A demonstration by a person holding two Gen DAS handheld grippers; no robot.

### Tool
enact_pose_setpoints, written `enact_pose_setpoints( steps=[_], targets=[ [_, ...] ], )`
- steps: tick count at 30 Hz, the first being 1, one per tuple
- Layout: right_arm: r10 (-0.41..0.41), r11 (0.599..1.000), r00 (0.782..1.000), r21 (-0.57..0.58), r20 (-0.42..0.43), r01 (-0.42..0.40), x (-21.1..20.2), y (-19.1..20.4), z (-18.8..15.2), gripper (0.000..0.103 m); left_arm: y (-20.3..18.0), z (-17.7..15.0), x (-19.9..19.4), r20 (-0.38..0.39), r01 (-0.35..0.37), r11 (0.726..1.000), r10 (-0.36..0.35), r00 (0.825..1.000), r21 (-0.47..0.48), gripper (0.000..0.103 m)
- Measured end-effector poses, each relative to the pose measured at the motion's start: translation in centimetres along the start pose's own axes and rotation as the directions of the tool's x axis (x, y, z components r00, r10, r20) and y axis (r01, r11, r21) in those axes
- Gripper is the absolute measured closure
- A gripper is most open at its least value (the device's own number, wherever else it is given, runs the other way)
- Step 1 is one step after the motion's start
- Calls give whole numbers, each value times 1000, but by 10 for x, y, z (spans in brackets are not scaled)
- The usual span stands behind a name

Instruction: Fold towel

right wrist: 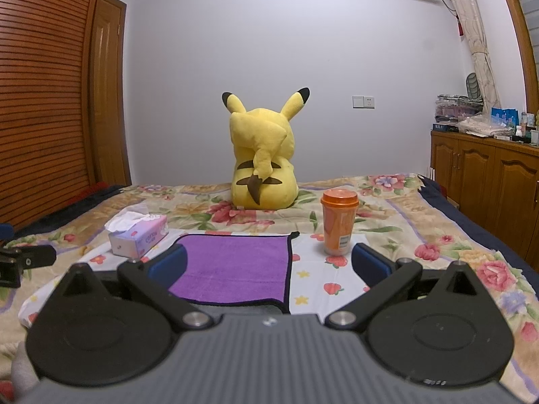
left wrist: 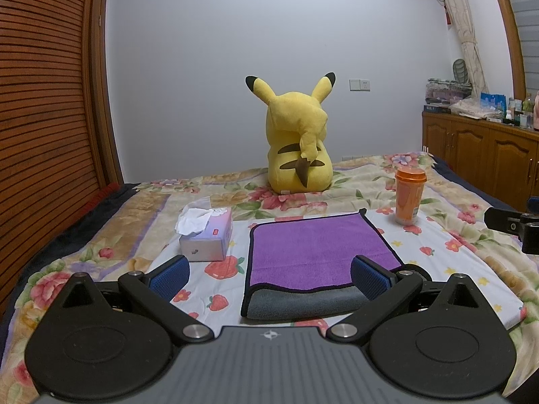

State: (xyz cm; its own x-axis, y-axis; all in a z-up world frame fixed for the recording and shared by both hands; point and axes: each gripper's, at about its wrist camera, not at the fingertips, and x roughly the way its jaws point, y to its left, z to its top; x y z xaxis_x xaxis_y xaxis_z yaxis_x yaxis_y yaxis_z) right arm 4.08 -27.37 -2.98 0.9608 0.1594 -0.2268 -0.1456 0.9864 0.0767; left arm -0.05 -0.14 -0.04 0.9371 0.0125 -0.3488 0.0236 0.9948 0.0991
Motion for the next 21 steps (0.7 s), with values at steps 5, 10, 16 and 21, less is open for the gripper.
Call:
enact_pose_setpoints(
  steps=[5, 10, 16, 21],
  targets=[
    [-1, 1000, 1000, 2, -1, 1, 1, 1, 2, 0, 0, 0, 0, -2, 0, 1000, 0, 1000, -1, 0],
    [2, 1000, 1000, 5, -7, -2, 3, 1, -4, 0, 4, -6, 1, -12, -2, 1000, 2, 1000, -2, 0],
    [3, 1000, 1000, 7, -22, -3, 6, 0, -1, 0, 6, -10, 11, -28, -4, 1000, 4, 1000, -2, 0],
    [3, 1000, 999, -7, -36, -3, 12, 1, -2, 0, 8, -9, 16, -47, -3, 1000, 4, 999, 8, 0]
  ],
)
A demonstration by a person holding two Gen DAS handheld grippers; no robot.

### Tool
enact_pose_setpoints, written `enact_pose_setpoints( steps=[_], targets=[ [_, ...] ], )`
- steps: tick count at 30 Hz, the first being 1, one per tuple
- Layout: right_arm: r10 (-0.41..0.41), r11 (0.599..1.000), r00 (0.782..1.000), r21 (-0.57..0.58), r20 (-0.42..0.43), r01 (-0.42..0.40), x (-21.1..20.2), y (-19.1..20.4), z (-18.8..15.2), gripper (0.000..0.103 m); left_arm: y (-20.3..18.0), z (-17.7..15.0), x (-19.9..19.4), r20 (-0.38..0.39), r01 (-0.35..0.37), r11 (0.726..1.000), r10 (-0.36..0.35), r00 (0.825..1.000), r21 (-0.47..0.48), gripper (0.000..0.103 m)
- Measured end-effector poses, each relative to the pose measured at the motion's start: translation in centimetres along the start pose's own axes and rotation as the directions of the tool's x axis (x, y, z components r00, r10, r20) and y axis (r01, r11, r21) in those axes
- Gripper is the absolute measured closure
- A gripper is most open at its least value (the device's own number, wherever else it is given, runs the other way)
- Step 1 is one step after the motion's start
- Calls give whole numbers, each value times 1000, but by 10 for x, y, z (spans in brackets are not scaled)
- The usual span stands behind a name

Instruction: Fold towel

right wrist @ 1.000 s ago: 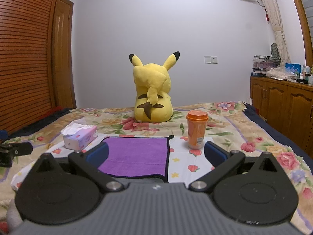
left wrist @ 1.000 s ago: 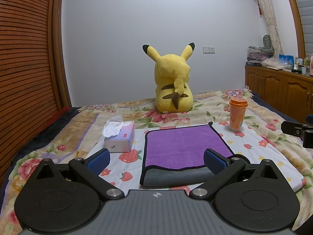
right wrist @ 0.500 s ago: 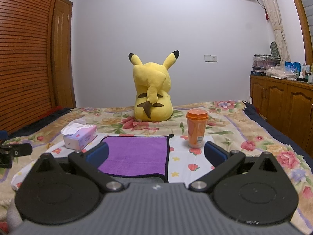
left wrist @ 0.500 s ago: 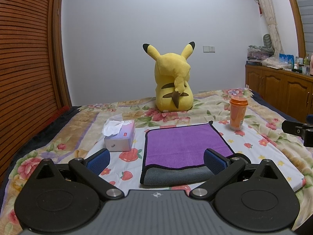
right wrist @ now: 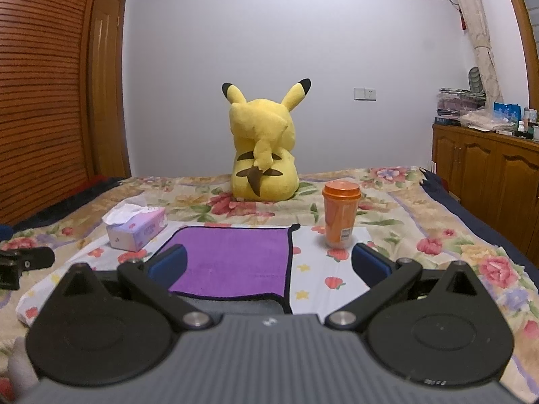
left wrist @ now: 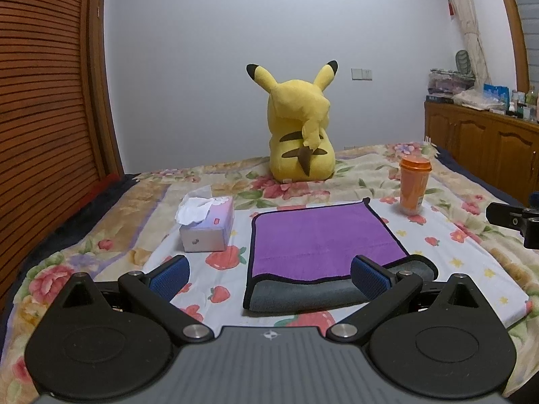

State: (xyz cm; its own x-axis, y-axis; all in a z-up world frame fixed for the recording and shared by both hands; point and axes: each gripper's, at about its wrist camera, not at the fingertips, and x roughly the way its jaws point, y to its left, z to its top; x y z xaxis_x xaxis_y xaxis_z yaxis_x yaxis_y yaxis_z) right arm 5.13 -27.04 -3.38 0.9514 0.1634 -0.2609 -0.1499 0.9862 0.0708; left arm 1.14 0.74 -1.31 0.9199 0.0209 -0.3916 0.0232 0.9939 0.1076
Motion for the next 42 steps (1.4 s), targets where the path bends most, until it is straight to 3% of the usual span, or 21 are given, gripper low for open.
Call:
enact_pose_setpoints(
  steps=[16, 28, 42],
  targets=[
    [-7, 1000, 999, -7, -44, 7, 16, 1, 1, 0, 1, 2, 27, -54, 5, 1000, -5, 999, 8, 0],
    [-40, 999, 994, -2, -105, 40, 38, -2, -2, 0, 0, 0, 58, -121, 48, 999, -46, 992, 21, 0],
    [-34, 998, 990, -62, -137, 26, 61, 5, -4, 0, 6, -3, 95, -202, 35, 999, -28, 979, 27, 0]
  ],
)
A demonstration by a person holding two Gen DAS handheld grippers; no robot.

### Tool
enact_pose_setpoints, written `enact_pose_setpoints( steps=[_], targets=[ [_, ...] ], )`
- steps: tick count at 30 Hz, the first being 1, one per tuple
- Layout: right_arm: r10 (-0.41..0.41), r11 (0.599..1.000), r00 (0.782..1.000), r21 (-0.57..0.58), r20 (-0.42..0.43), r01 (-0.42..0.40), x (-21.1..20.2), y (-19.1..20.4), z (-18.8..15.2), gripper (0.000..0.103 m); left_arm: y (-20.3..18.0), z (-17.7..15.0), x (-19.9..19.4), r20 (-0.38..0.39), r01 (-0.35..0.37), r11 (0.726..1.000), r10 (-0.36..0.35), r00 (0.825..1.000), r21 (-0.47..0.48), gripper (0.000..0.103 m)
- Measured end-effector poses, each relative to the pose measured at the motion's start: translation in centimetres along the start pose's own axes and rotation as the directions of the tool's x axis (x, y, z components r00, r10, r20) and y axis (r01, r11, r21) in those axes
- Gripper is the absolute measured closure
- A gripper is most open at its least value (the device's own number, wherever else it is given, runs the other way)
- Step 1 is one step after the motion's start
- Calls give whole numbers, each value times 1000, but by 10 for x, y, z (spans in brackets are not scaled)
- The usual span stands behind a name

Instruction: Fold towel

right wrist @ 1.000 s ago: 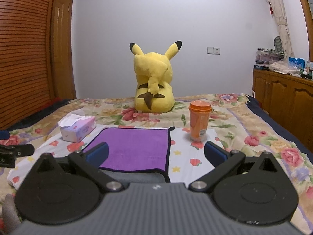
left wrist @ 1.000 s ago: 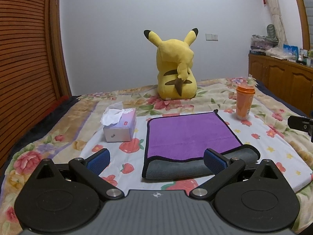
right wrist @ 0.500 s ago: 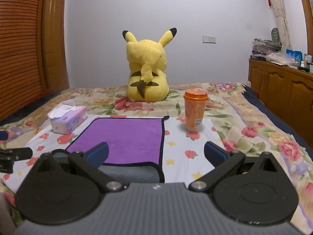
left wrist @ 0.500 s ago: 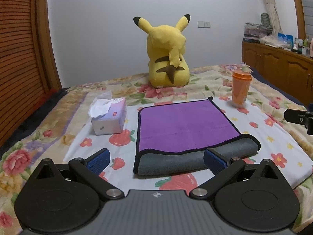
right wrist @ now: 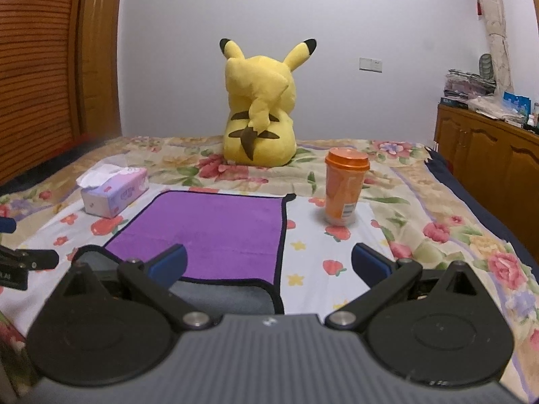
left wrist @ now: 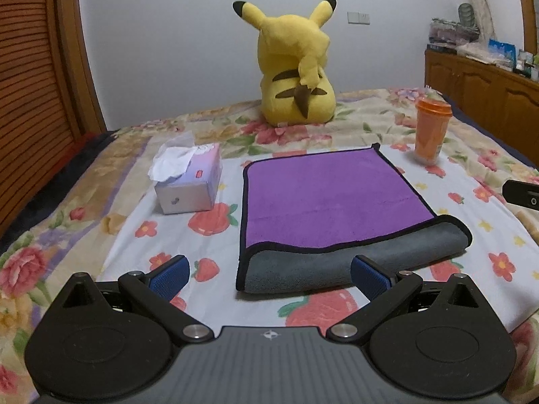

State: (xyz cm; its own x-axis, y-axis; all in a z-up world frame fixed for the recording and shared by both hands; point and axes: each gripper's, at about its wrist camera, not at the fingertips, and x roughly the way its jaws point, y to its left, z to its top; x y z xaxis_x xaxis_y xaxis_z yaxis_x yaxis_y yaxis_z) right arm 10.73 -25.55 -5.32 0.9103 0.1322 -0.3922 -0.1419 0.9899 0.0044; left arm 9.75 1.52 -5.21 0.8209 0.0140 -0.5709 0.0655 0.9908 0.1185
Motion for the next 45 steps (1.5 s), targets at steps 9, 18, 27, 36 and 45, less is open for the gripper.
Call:
enact_pose_setpoints(
  steps=[9, 18, 27, 36, 45],
  targets=[
    [-8, 998, 1000, -62, -29, 6, 25, 5, 0, 0, 2, 2, 19, -28, 2, 1000, -2, 1000, 9, 0],
    [-1, 995, 997, -96, -81, -6, 50, 7, -1, 0, 9, 5, 38, -47, 7, 1000, -7, 999, -12, 0],
    [50, 993, 992, -101, -112, -61, 67, 9, 0, 0, 20, 11, 57, -59, 17, 999, -20, 998, -47, 0],
    [68, 994, 985, -75, -159, -81, 84, 4, -3, 0, 32, 12, 76, -85, 35, 997, -41, 996, -69, 9],
    [102, 993, 972, -39, -210, -113, 98, -1, -6, 0, 35, 11, 89, -103, 84, 993, -92, 990, -82, 28]
  ],
)
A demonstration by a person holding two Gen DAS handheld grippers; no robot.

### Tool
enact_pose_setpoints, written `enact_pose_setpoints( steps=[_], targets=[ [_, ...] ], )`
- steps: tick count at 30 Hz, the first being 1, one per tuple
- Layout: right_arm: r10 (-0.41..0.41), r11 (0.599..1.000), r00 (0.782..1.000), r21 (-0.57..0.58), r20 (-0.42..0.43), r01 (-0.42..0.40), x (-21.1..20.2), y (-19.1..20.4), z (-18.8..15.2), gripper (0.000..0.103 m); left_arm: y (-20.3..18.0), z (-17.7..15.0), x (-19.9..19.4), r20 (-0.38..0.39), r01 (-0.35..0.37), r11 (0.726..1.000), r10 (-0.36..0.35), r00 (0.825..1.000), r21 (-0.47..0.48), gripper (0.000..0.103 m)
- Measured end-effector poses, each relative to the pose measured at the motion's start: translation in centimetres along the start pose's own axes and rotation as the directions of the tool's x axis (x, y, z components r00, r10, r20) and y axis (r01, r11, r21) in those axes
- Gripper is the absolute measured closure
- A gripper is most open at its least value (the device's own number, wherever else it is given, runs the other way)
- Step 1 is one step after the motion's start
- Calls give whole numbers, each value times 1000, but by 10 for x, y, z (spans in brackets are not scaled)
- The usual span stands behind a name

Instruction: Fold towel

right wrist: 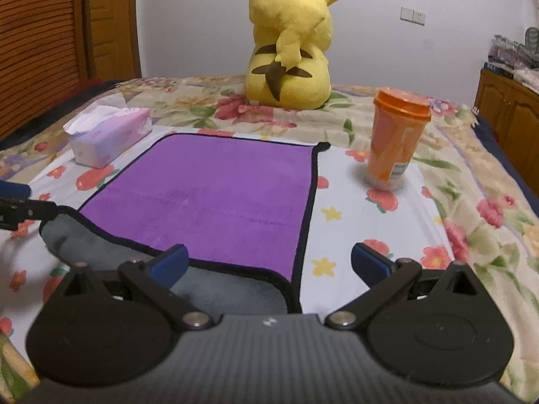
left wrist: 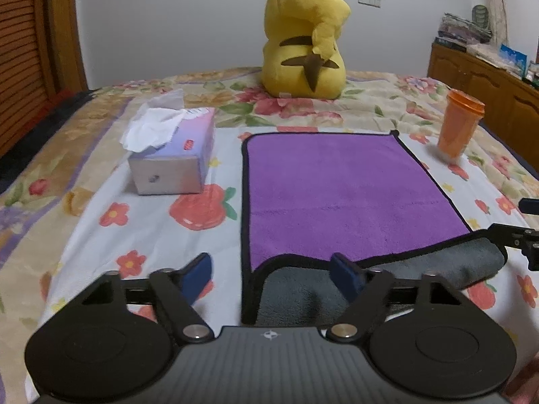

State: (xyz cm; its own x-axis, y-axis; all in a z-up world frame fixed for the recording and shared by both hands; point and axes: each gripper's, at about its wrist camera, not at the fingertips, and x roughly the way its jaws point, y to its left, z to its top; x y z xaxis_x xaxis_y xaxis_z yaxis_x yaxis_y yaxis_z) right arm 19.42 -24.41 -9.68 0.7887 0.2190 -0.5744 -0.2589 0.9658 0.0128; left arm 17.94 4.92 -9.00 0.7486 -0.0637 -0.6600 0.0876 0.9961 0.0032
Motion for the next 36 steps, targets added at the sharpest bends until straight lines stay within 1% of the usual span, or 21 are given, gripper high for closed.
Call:
enact_pose_setpoints(
  steps=[2, 6, 8, 10, 11, 12, 13, 16, 20, 22, 27, 31, 36],
  targets=[
    [8, 1000, 1000, 4, -10, -8, 2, -1, 0, 0, -1, -1, 4, -8, 1, 1000, -1, 1000, 9, 34],
    [16, 1000, 999, 5, -37, -16, 8, -2, -1, 0, -1, -2, 9, -29, 4, 1000, -4, 1000, 16, 36],
    [21, 1000, 998, 4, -55, -21, 11, -2, -2, 1, 1, -2, 12, -45, 4, 1000, -4, 999, 17, 40],
    [24, 1000, 997, 6, -74, -23, 13, -2, -3, 1, 4, -3, 15, -60, 9, 1000, -8, 998, 7, 42],
    [25, 1000, 996, 8, -82, -25, 14, -3, -3, 4, 5, -3, 16, -65, 11, 1000, -11, 998, 3, 44],
    [30, 1000, 995, 11, -92, -29, 16, -3, -4, 13, 6, -3, 17, -69, 13, 1000, -13, 998, 0, 45],
    [35, 999, 994, 15, -104, -33, 17, -4, -4, 15, 7, -4, 18, -73, 19, 1000, -19, 997, -3, 47],
    [37, 999, 991, 23, -125, -34, 19, -5, -6, 15, 8, -5, 21, -85, 29, 1000, -30, 996, -10, 54],
    [66, 997, 988, 46, -141, -61, 20, -7, -6, 15, 7, -6, 23, -101, 49, 999, -50, 994, -14, 64],
    [79, 996, 985, 54, -154, -72, 22, -9, -7, 16, 6, -7, 24, -105, 52, 999, -53, 993, -14, 64],
    [107, 993, 977, 70, -182, -95, 24, -10, -8, 23, 8, -9, 26, -120, 56, 998, -58, 991, -27, 65],
    [126, 990, 973, 81, -192, -112, 25, -11, -8, 28, 6, -11, 28, -126, 54, 998, -56, 990, -19, 67],
    [137, 989, 970, 87, -200, -121, 26, -13, -7, 40, 5, -12, 28, -128, 56, 998, -58, 990, -17, 68]
  ],
)
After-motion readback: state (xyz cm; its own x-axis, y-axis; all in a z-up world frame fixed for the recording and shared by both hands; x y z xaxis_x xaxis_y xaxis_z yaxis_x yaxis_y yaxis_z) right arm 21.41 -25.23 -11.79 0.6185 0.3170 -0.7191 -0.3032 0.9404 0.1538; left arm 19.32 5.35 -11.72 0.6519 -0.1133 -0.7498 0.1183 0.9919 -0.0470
